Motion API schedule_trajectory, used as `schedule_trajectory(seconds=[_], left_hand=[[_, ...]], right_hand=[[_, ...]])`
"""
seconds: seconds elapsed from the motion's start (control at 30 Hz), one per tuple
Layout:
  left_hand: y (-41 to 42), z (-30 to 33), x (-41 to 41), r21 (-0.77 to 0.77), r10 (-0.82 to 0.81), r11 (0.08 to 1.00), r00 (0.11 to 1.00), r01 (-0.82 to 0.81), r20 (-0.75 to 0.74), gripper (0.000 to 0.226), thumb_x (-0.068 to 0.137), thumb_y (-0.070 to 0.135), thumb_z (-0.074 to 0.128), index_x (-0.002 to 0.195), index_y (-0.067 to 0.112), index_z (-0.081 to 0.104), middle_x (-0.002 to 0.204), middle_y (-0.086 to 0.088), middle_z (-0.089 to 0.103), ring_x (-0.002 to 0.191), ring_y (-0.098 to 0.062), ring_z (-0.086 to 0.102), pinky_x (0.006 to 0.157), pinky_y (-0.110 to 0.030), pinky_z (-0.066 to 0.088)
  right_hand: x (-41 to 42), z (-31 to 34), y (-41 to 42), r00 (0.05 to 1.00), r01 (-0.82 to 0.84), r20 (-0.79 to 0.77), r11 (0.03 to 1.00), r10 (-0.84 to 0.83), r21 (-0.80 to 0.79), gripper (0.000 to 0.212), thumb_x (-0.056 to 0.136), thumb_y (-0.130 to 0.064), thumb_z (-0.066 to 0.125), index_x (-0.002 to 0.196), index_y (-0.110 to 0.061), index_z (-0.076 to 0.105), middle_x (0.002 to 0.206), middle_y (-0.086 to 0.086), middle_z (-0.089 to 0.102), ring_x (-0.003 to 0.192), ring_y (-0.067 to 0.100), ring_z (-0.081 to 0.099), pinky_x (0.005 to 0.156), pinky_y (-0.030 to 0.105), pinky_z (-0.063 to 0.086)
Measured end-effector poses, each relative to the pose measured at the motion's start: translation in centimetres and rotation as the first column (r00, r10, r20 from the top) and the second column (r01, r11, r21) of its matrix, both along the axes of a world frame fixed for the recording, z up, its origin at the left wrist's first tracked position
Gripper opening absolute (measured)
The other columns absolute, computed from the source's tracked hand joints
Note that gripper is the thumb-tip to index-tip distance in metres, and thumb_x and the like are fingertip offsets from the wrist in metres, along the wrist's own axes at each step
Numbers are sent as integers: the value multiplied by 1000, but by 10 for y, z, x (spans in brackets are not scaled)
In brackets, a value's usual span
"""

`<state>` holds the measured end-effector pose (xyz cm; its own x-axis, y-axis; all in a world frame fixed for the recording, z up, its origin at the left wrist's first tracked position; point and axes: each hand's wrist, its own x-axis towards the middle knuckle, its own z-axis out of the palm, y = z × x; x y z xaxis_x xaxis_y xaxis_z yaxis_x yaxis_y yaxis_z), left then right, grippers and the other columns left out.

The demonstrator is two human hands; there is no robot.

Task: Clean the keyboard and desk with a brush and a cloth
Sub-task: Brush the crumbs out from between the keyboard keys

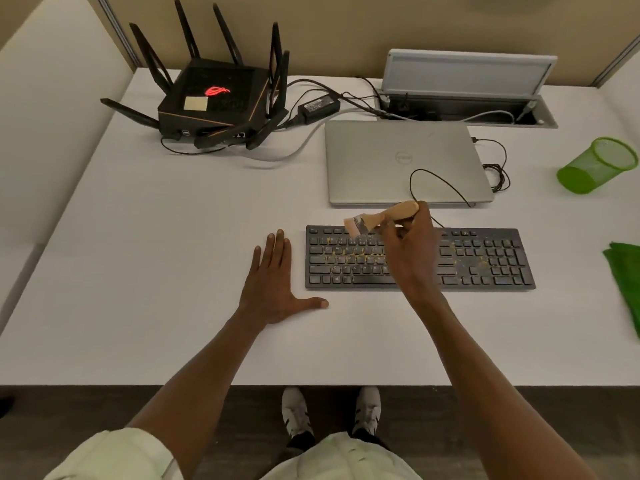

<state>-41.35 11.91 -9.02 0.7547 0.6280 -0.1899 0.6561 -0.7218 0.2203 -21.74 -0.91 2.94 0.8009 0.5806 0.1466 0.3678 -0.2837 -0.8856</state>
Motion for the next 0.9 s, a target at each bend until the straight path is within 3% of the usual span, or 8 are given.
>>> schedule_trajectory(seconds=[0.1,0.2,0.4,0.6,0.77,0.9], left_hand=[[0,-1,-1,5,12,1000,999,-12,38,150,60,110,22,161,3,-4,169,-10,-18,156,-22,-18,128,-47,-4],[0,-1,-1,24,6,1000,999,-7,52,147,62,109,16,162,2,-1,170,-11,-14,157,-23,-15,128,-48,-1],[1,-6,-1,34,-1,999,997,-2,79,148,62,108,25,162,1,1,170,-11,-13,157,-23,-13,128,-50,1],[1,-7,-1,38,2,999,999,-4,50,147,62,108,26,161,4,-5,169,-10,-19,156,-22,-18,128,-47,-5],[1,-8,-1,44,-2,999,998,-1,61,145,63,108,23,161,4,-5,169,-10,-18,157,-22,-16,128,-48,-4],[1,-6,-1,45,3,999,998,-6,60,145,63,108,21,161,4,-6,169,-9,-19,156,-21,-18,128,-48,-4]], right_hand=[[1,-1,4,999,-34,-13,999,34,-11,18,93,-17,64,103,-20,48,94,-3,66,84,15,70,67,29,59],[4,-4,12,999,-53,-2,998,53,-43,21,91,-14,68,104,-16,51,93,-5,66,84,6,68,67,20,57],[3,-7,42,987,-146,58,984,152,-97,18,92,-13,63,107,-11,54,90,-3,67,75,4,64,61,13,49],[1,-5,71,867,-414,230,896,442,-164,7,96,-6,57,101,-7,52,83,-7,64,69,-17,57,57,7,42],[2,-15,79,719,-516,339,793,607,-324,11,96,-3,55,106,-6,51,89,4,71,69,12,65,55,17,46],[6,-15,71,675,-511,351,754,649,-412,18,92,3,55,105,-9,51,85,4,71,66,15,63,54,20,47]])
